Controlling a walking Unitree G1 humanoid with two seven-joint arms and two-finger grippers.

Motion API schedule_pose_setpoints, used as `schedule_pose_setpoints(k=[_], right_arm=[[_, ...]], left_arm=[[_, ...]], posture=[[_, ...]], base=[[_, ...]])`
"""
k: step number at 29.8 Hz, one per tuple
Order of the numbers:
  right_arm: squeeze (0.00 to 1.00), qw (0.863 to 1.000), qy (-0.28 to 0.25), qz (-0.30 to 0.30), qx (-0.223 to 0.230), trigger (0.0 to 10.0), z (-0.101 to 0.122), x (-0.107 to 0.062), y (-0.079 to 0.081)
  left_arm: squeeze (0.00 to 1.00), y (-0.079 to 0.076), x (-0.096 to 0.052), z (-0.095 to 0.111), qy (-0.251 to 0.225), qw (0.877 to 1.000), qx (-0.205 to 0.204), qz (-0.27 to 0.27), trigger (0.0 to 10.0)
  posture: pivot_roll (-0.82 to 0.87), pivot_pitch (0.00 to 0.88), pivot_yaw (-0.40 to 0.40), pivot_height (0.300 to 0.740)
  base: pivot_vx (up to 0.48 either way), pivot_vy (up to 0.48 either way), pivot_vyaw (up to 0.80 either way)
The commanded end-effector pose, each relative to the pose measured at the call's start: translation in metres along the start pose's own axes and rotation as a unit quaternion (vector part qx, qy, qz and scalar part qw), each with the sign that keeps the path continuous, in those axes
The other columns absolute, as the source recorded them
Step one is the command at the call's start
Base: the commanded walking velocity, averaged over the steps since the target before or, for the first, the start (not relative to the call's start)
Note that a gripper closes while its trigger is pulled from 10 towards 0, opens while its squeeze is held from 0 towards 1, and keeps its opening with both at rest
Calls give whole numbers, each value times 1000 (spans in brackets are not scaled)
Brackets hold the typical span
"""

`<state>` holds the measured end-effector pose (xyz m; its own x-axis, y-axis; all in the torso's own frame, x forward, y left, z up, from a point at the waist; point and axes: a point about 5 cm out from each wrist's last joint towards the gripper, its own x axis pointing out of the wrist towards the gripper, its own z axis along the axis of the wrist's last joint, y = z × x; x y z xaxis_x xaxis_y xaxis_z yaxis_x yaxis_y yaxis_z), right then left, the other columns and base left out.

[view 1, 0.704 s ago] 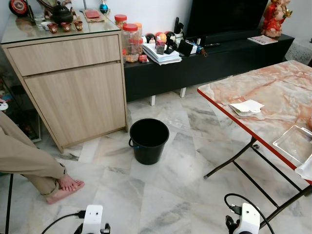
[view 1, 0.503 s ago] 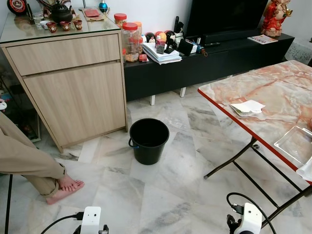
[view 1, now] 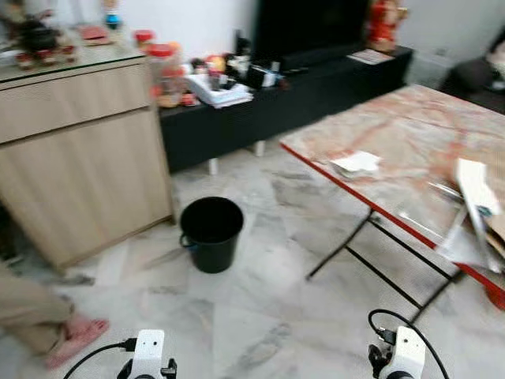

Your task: Picking trash to rubbish bin

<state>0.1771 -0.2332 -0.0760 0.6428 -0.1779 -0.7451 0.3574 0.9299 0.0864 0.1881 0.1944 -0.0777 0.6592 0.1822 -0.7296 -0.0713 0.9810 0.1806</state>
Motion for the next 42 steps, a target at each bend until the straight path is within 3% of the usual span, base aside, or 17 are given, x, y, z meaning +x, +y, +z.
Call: schedule_pose_setpoints(k=[1, 11, 24, 42], right_arm=[[0, 1000, 5, -1, -2, 10000, -2, 0, 1], [0, 1000, 6, -10, 1, 10000, -1, 0, -3], [0, 1000, 3, -16, 5, 10000, 2, 1, -4], [0, 1000, 5, -14, 6, 10000, 2, 1, -2]], left_arm=[[0, -2, 0, -2, 8, 1000, 7, -7, 10000], [0, -1, -1, -6, 14, 1000, 15, -9, 10000], [0, -6, 0, -1, 8, 998, 67, -11, 10000], [0, -3, -1, -7, 20, 997, 80, -4, 10000]], posture=[[129, 0, -81, 740], [129, 0, -80, 740], [141, 0, -85, 740], [142, 0, -90, 740]], base=[[0, 0, -744], [0, 0, -750], [0, 0, -754], [0, -120, -756]])
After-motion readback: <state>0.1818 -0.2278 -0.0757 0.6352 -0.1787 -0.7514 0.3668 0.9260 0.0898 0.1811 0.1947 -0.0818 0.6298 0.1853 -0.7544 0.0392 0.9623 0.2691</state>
